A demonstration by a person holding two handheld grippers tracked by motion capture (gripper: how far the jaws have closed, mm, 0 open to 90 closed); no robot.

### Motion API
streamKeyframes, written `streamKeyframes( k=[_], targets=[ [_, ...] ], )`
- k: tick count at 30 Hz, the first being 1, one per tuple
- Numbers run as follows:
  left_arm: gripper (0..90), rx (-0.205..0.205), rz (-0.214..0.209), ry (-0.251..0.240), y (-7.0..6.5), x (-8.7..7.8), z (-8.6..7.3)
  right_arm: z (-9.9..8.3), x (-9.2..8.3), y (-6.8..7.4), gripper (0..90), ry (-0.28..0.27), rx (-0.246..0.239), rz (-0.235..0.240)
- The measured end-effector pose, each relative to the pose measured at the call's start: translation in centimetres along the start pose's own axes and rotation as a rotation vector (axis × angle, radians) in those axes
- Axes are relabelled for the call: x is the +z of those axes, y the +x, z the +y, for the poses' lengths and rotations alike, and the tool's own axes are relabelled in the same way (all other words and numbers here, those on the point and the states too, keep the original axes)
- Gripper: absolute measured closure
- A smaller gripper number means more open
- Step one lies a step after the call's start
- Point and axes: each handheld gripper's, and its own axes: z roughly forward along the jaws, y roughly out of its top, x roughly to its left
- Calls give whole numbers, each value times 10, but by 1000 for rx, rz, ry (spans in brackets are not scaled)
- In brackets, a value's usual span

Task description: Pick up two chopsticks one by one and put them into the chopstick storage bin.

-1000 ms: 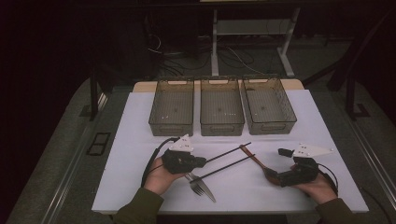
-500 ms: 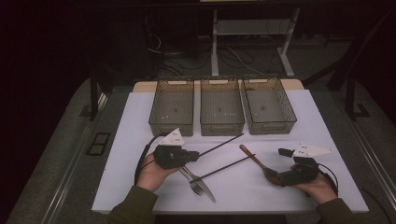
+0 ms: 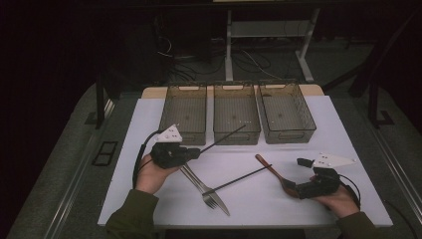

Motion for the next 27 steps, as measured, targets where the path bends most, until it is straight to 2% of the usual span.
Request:
streamKeyframes(
  k=[1,4,11,17,19,20,21,23,27],
  targets=[
    [847,0,0,0,0,0,0,0,0,0,12,-1,0,-1],
    [847,-8,29,-3,13,-4,7,0,0,0,12,1,2,-1],
    [847,-22,75,-1,31,-7,16,0,0,0,12,1,3,-1],
    [847,-45,118,1,51,-6,25,0,1,0,12,4,4,-2],
    [847,-59,137,-3,59,-6,28,0,1,0,12,3,2,-2],
    [847,-75,160,-5,67,-5,31,0,1,0,12,2,1,-3],
    [847,-75,160,-5,67,-5,31,0,0,0,12,1,2,-3],
    [847,-94,179,-12,76,-5,34,0,0,0,12,1,2,-3],
    [847,-102,213,-3,90,-6,40,0,1,0,12,2,2,0]
  ],
)
